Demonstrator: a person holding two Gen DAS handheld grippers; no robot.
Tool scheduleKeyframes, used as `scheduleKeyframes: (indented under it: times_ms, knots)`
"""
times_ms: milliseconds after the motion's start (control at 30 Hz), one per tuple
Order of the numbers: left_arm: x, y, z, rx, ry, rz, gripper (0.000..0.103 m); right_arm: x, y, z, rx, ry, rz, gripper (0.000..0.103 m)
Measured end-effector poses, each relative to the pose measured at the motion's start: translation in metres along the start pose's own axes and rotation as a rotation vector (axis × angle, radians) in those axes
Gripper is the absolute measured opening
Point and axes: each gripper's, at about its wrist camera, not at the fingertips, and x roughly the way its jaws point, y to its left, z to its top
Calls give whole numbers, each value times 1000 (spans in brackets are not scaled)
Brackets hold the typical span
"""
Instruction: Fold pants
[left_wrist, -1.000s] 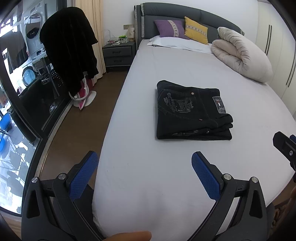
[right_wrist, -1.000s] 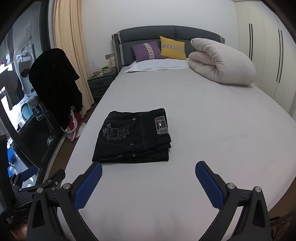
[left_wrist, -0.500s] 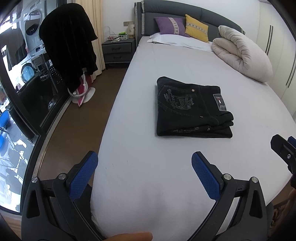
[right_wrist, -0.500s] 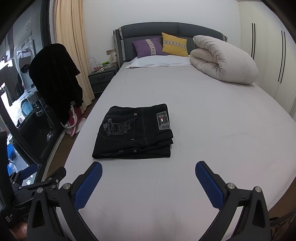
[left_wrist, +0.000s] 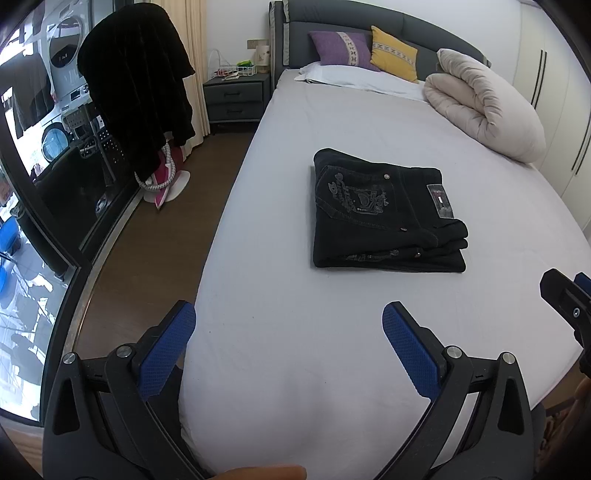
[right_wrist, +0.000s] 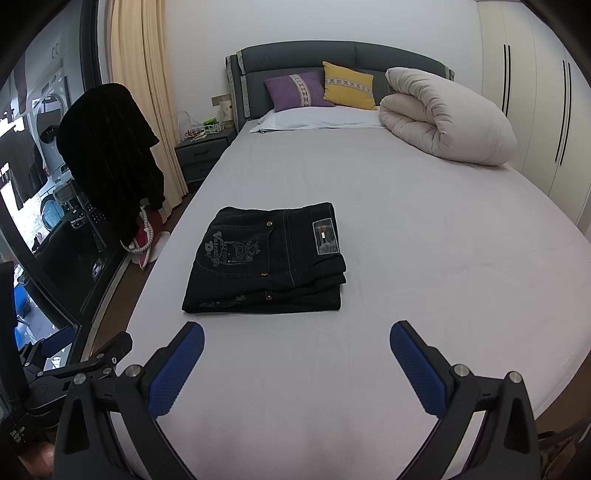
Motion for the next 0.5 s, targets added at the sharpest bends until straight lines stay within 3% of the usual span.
scheduleKeyframes:
  times_ms: [500]
  knots:
    - [2,1,-2,-2,8,-1,103,4,-2,-2,-5,6,3,103]
